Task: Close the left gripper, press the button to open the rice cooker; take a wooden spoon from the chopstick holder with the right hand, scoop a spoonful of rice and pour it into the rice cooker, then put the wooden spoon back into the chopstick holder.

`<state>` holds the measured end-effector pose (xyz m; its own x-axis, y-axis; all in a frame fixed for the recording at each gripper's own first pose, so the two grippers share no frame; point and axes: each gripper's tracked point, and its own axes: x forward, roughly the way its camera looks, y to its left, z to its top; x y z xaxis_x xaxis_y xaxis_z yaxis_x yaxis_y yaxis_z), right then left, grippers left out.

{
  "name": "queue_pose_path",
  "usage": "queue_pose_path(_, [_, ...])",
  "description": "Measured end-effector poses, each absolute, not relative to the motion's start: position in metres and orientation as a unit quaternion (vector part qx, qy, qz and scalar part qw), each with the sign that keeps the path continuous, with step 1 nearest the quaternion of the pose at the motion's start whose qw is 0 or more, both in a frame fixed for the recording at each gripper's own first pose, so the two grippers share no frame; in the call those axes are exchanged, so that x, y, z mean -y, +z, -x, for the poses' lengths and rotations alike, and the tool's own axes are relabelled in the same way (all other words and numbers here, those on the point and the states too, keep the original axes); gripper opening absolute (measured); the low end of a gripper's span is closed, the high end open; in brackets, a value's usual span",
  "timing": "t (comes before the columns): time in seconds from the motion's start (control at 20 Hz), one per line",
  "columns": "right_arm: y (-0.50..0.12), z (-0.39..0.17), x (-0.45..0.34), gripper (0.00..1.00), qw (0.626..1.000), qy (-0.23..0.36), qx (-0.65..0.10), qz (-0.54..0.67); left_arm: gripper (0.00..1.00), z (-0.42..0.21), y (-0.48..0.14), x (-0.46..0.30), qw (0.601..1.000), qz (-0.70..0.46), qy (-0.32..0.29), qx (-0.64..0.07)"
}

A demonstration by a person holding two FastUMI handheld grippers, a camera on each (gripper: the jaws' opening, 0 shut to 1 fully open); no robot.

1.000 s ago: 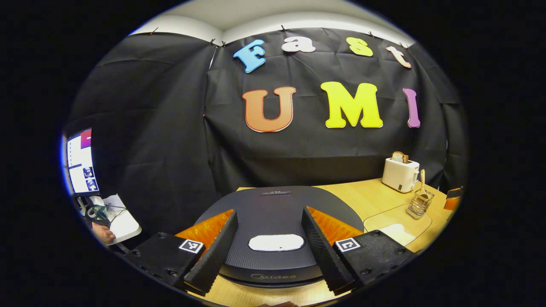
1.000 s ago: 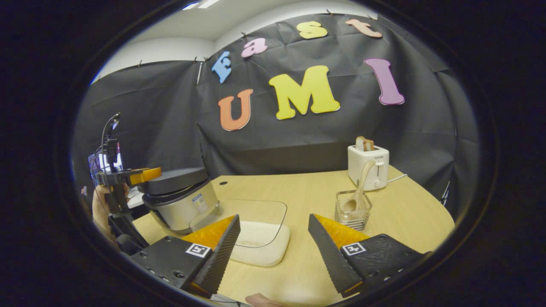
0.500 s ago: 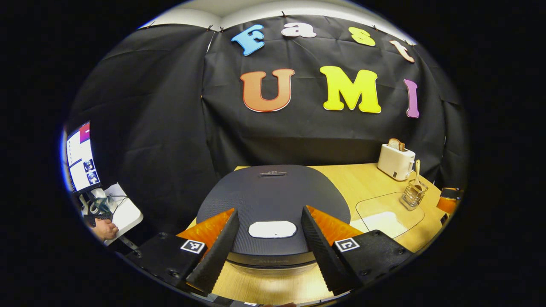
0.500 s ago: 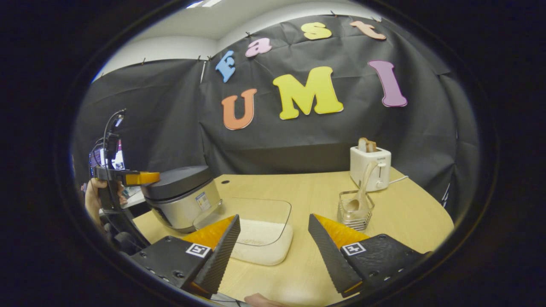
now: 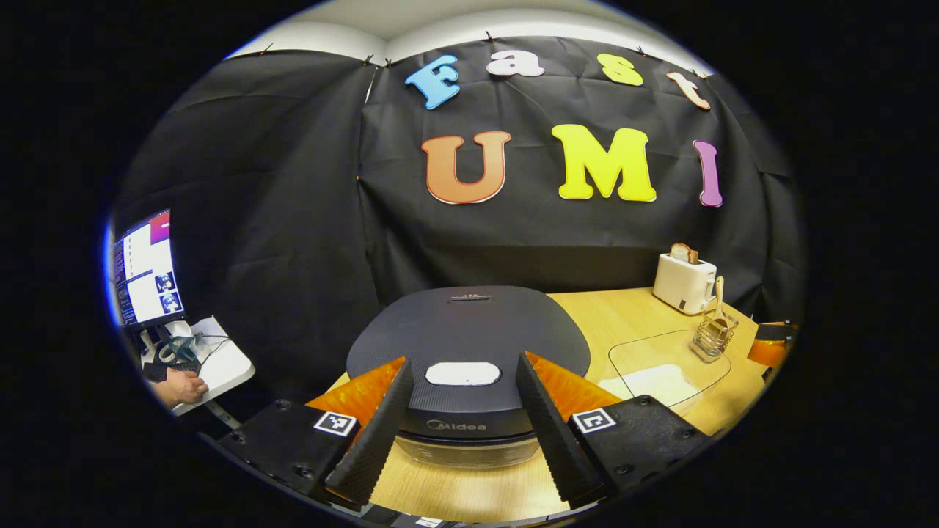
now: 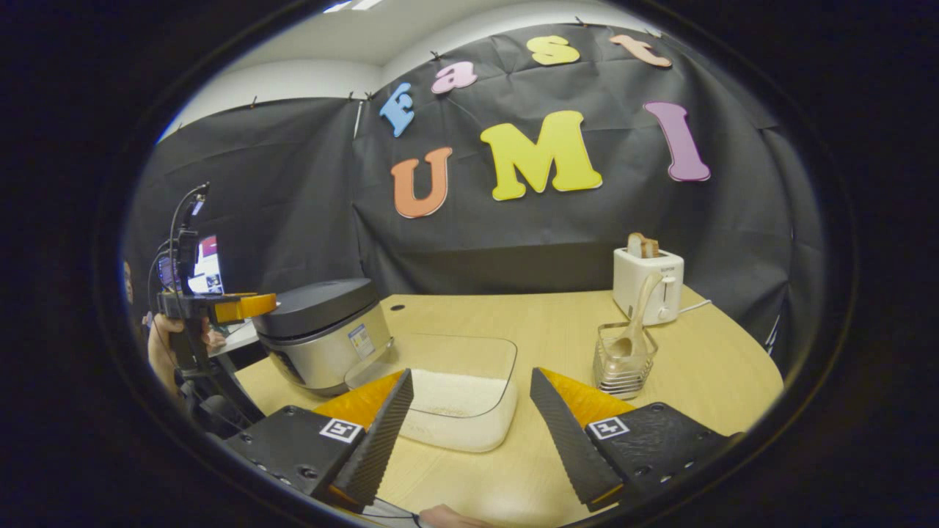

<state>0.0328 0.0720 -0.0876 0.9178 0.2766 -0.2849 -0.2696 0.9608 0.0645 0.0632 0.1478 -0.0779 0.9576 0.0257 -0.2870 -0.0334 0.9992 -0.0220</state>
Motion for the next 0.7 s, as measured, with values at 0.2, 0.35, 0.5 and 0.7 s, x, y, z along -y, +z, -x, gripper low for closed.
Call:
queue_pose_path(0.2, [-0.091,-0.031,-0.076,0.95,0.979,0.141,-0.149,-0.007,0.86,-0.06,-0.085,-0.145,0.992,0.016,0.024,-0.125])
queue_pose_path(0.35, [-0.092,-0.03,-0.08,0.95,0.978,0.142,-0.15,-0.005,0.85,-0.056,-0.084,-0.146,0.992,0.017,0.033,-0.118])
queue_pose_path(0.5, [-0.093,-0.028,-0.083,0.95,0.978,0.143,-0.15,-0.002,0.82,-0.056,-0.081,-0.144,0.992,0.008,0.045,-0.114])
queue_pose_path(0.7, [-0.083,-0.022,-0.08,0.95,0.982,0.131,-0.134,0.009,0.76,-0.052,-0.07,-0.132,0.994,0.014,0.033,-0.108])
